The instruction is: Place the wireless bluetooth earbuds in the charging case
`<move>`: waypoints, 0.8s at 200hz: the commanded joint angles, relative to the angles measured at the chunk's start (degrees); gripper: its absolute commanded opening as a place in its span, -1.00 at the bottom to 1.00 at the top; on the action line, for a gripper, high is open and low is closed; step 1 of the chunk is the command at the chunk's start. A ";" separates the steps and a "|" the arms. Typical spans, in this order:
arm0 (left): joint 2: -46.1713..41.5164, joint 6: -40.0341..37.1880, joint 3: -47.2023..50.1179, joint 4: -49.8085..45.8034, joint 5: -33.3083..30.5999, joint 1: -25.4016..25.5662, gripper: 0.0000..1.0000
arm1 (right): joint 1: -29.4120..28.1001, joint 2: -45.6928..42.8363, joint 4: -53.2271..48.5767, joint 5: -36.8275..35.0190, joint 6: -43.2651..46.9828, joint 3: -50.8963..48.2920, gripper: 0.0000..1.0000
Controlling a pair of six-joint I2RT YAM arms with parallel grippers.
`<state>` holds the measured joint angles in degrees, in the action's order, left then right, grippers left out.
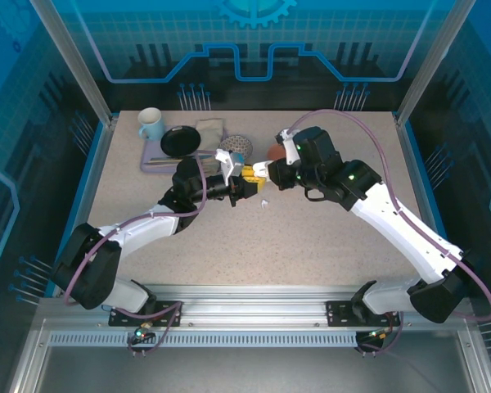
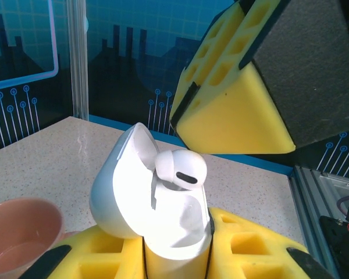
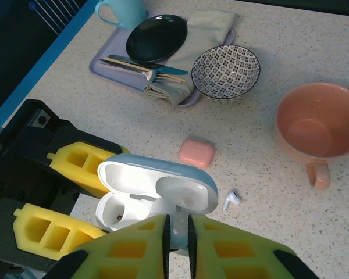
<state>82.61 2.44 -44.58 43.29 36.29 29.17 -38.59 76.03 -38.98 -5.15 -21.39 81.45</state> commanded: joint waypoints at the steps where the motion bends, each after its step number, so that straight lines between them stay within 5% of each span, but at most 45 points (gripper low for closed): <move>1: -1.00 -1.73 -0.94 2.56 0.62 0.37 -1.00 | -0.26 -1.33 -2.15 2.03 0.64 -1.44 -0.64; 58: -1.02 -1.80 -0.61 2.48 0.28 0.39 -1.00 | 0.99 -4.51 -0.86 -1.79 -0.16 -0.17 -0.60; 118: -1.22 -1.91 -0.71 2.35 0.19 0.37 -1.00 | 0.94 -0.93 -0.96 5.42 1.13 3.92 -0.49; 160: -1.14 -1.91 -0.96 2.25 0.18 0.41 -1.00 | -1.24 1.92 -2.81 5.12 3.75 5.01 -0.21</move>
<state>82.61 2.42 -44.58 43.64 36.27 29.17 -38.57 76.44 -39.99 -0.95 -20.01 84.88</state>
